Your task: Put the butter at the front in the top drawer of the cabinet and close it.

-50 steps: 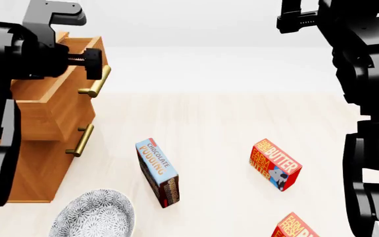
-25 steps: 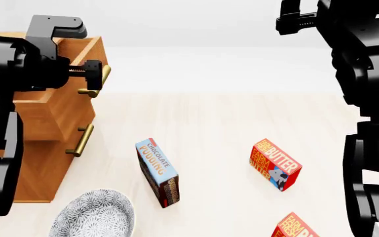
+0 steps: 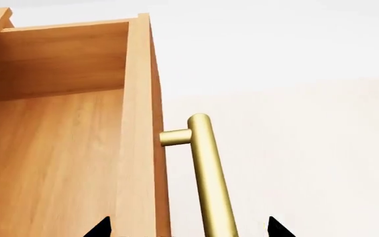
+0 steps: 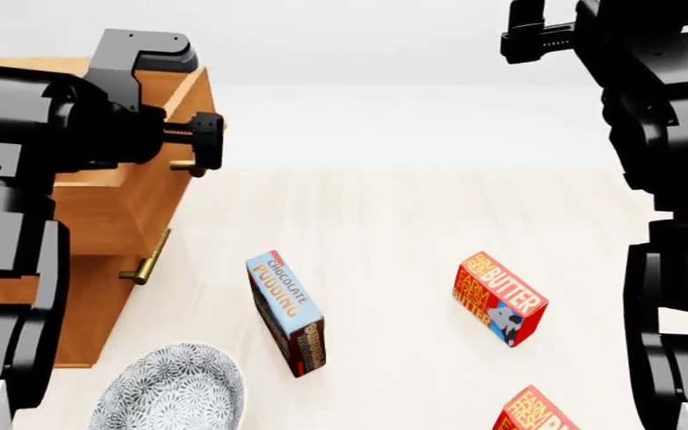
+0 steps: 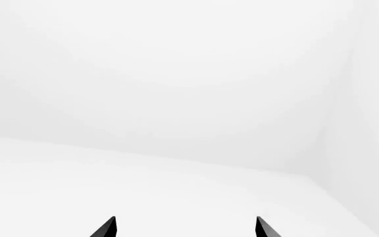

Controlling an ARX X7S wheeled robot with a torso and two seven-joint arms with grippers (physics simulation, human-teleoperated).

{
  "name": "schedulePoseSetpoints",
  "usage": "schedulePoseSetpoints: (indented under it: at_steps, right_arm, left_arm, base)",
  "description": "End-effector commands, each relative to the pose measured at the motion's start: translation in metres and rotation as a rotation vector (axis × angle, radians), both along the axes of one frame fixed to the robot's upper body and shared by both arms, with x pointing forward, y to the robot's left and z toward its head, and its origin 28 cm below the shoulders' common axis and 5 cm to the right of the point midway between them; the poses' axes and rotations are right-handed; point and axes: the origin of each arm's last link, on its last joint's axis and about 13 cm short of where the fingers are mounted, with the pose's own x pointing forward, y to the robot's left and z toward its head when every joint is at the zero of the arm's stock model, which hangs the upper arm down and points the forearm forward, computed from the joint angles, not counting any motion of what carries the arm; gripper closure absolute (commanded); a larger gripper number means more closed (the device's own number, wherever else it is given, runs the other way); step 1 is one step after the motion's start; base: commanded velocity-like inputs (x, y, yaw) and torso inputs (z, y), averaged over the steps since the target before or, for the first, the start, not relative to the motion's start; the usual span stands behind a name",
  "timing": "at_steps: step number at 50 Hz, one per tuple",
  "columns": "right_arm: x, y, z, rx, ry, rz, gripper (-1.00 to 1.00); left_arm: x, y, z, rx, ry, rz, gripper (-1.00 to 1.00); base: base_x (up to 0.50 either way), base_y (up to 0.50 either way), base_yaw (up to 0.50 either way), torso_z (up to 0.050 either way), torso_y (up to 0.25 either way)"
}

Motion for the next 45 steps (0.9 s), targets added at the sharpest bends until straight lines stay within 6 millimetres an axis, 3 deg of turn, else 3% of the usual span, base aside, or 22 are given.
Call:
schedulePoseSetpoints:
  at_steps: [1,32,45]
  right_arm:
    - [-0.001,-0.001,0.0,0.0,0.001,-0.003,-1.0]
    - [-0.007,-0.008,-0.002,0.003,0.002,-0.019,-1.0]
    - [-0.008,-0.007,-0.001,0.001,0.005,-0.018,-1.0]
  left_arm:
    - [-0.004,-0.028,-0.002,-0.048,0.021,-0.107,-1.0]
    - [-0.011,-0.095,0.014,-0.094,0.0,-0.319,-1.0]
    - [-0.013,-0.099,0.033,-0.091,-0.043,-0.347,-1.0]
  base:
    - [0.0,0.0,0.0,0.0,0.0]
    - [0.0,0.0,0.0,0.0,0.0]
    - [0.0,0.0,0.0,0.0,0.002]
